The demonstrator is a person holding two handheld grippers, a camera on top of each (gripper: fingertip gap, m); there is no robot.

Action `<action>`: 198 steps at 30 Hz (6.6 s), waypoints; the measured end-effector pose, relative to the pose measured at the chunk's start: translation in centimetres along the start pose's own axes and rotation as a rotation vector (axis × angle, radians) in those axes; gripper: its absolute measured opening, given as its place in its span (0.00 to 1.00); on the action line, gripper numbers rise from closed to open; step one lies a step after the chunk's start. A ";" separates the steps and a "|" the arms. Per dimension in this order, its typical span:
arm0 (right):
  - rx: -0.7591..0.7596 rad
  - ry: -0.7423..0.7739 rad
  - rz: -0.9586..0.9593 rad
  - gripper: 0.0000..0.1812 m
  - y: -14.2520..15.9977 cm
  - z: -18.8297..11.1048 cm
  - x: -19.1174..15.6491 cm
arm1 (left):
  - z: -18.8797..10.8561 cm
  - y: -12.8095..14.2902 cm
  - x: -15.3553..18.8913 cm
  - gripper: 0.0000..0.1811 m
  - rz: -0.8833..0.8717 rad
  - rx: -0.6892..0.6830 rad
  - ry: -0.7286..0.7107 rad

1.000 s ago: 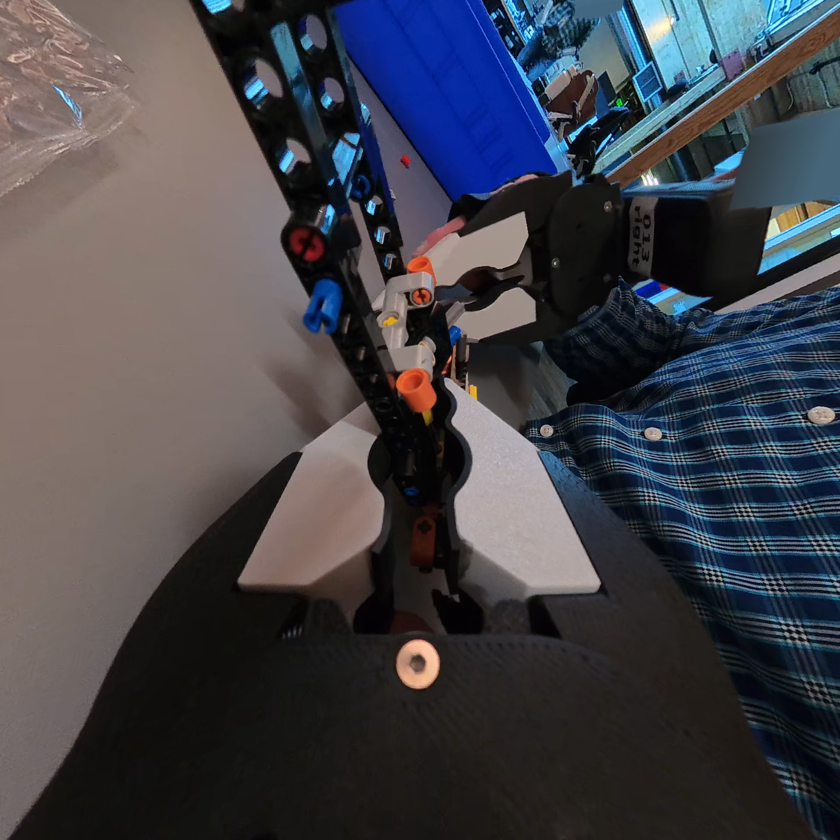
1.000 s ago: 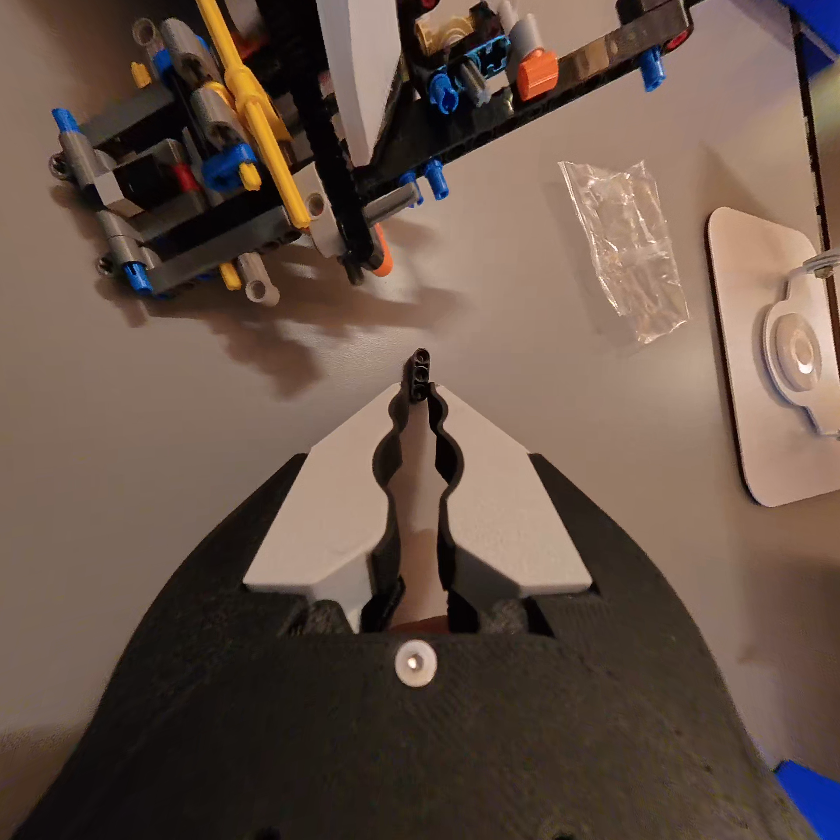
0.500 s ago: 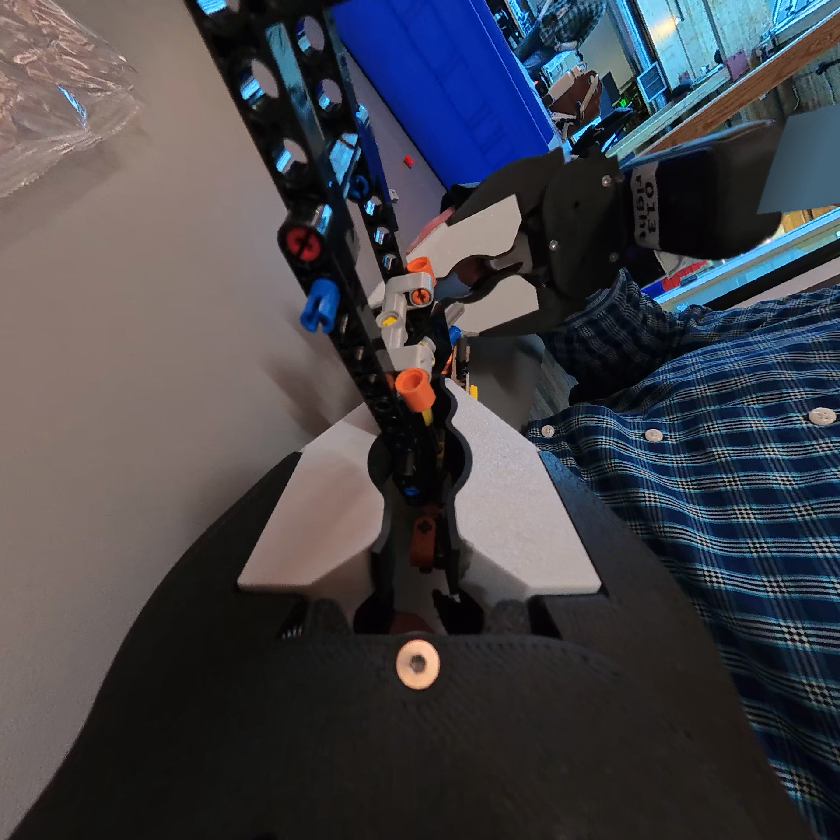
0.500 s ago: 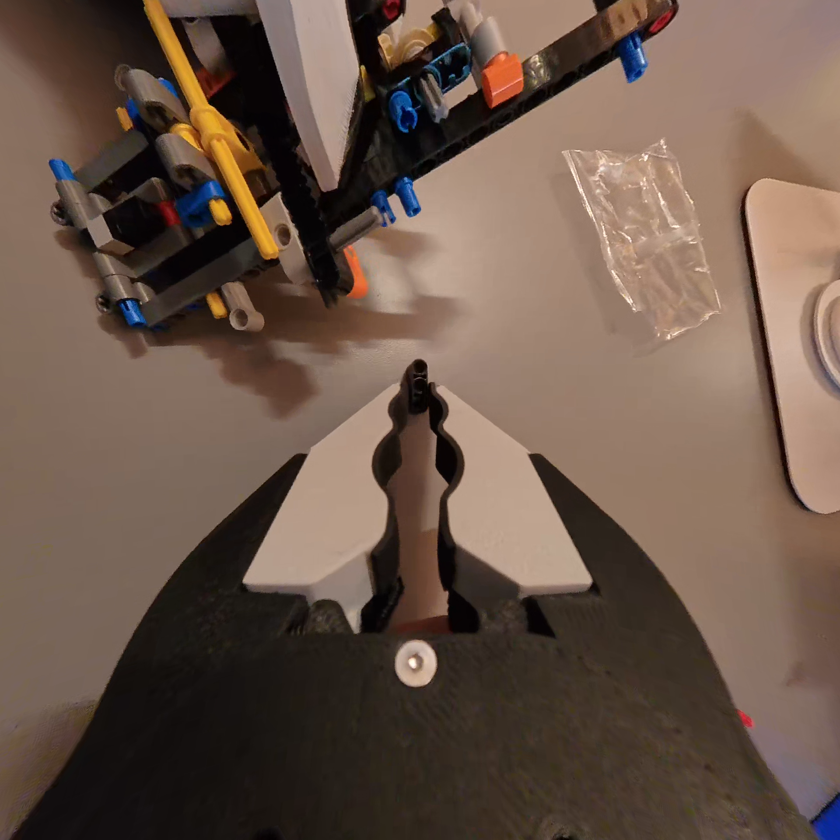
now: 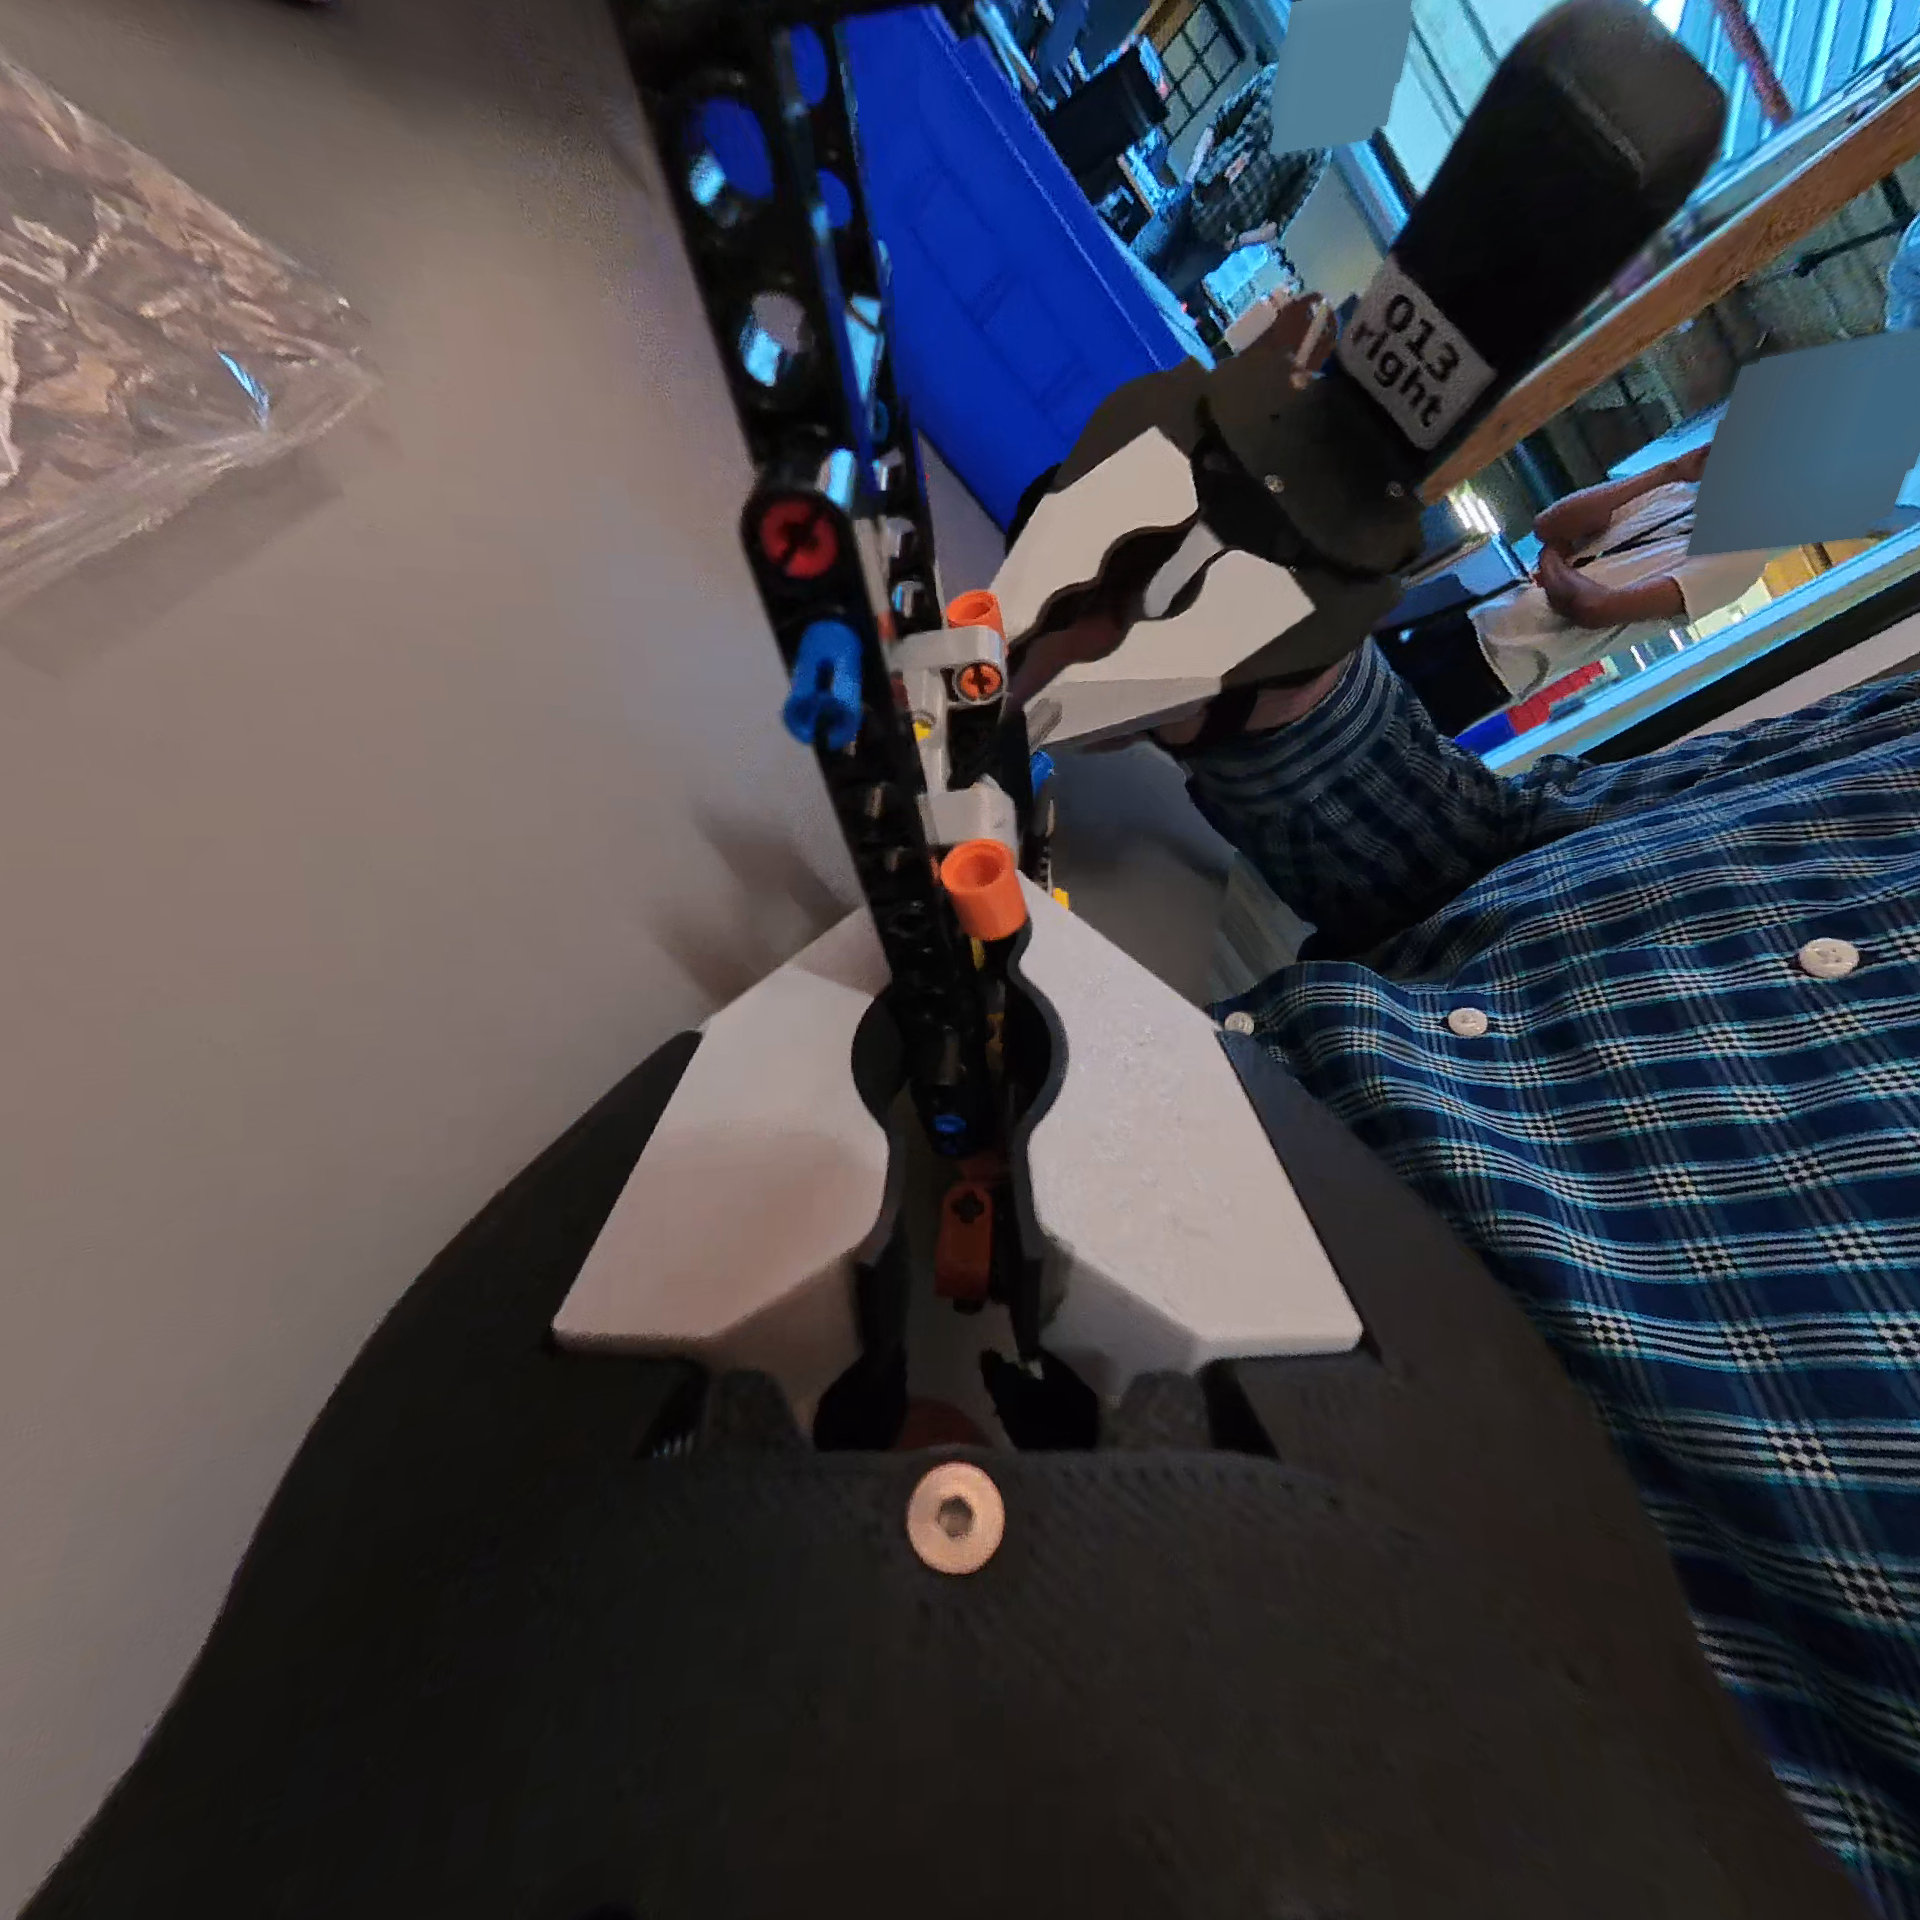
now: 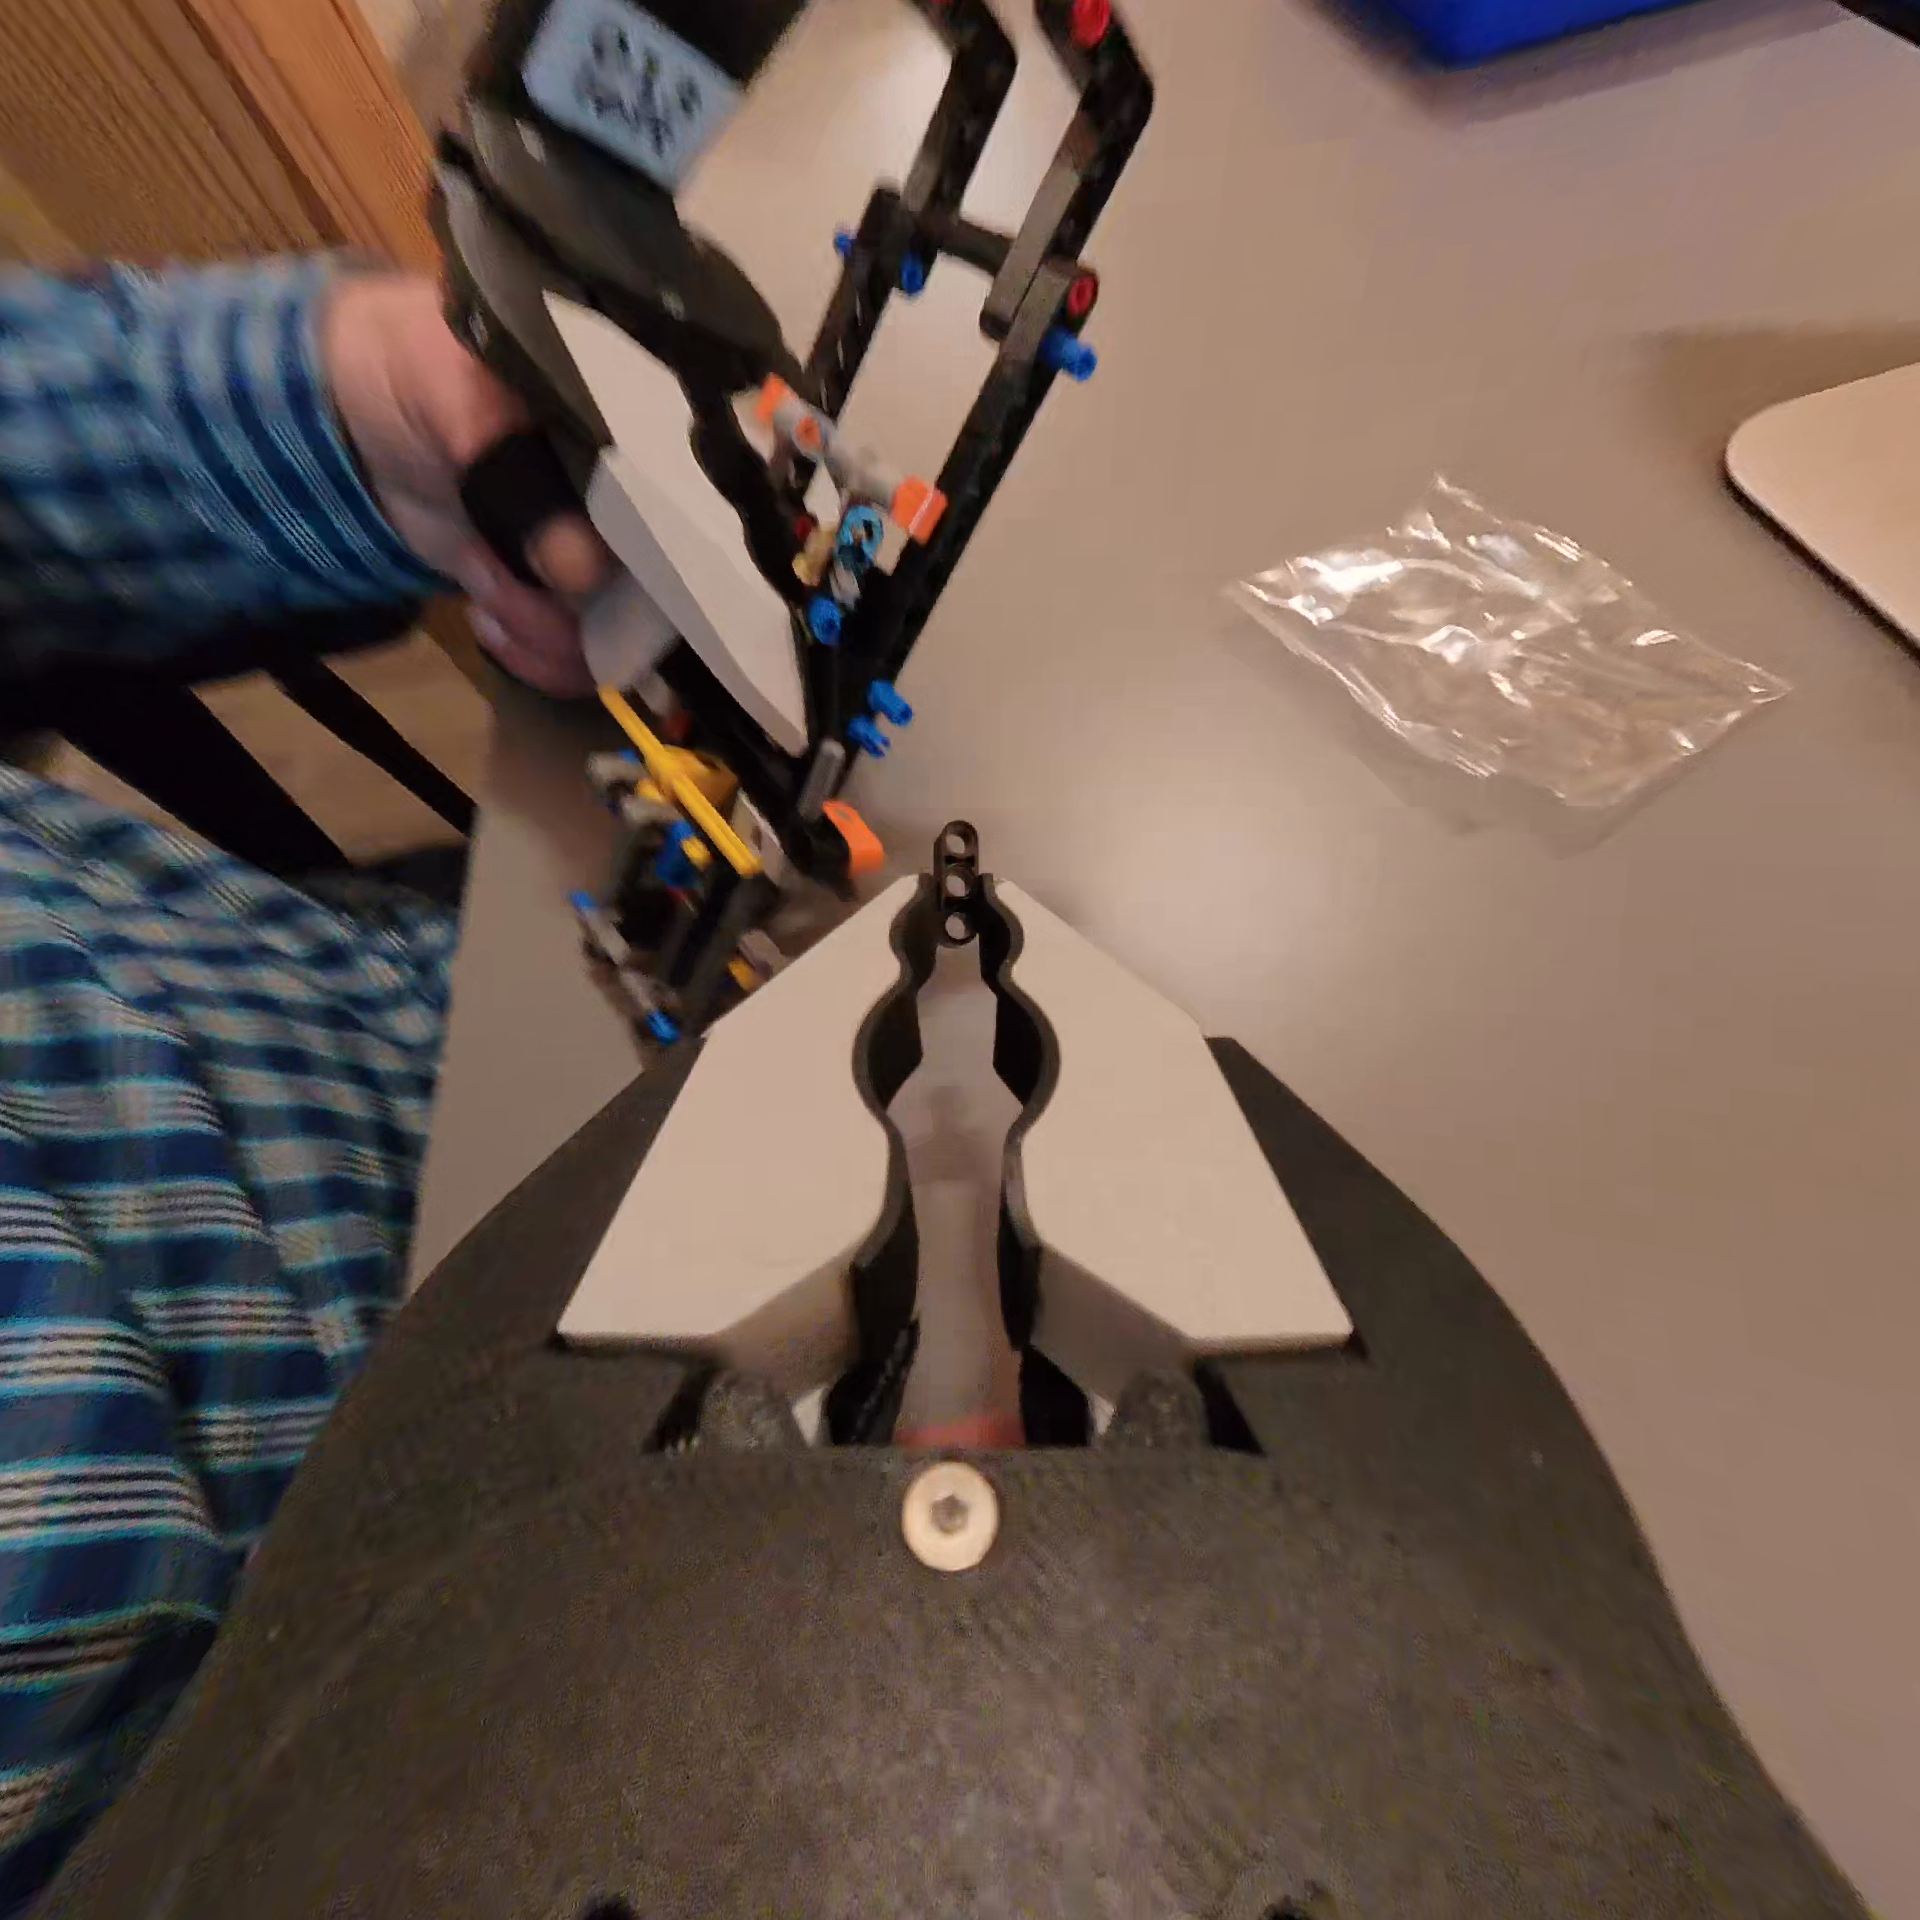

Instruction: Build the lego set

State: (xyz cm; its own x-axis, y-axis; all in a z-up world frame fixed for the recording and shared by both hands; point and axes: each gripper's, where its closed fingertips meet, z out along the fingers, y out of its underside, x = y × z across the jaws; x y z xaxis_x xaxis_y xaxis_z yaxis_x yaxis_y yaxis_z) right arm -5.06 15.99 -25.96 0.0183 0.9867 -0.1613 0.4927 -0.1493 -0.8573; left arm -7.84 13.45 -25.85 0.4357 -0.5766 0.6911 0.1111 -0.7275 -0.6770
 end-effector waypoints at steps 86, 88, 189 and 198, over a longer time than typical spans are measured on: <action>0.250 -0.433 0.411 0.04 -3.9 1.6 -1.9 | -0.2 -0.7 1.0 0.03 0.086 0.034 0.061; 0.252 -0.434 0.416 0.03 -3.9 1.6 -1.8 | -0.2 -0.7 1.1 0.03 0.088 0.034 0.062; 0.226 -0.475 0.391 0.03 -3.4 0.9 -2.1 | -0.6 -1.7 2.4 0.13 0.107 0.143 0.107; 0.196 -0.473 0.382 0.03 -3.0 1.3 -2.3 | -0.3 -0.4 2.9 0.28 0.175 0.084 0.095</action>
State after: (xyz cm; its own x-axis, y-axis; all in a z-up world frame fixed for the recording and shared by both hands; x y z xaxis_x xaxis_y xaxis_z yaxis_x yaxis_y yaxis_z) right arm -7.70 14.13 -23.64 -0.2473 0.7335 -0.6331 0.3583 -0.5378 -0.7631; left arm -6.87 12.00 -23.49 0.3695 -0.7264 0.5795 0.1169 -0.5823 -0.8045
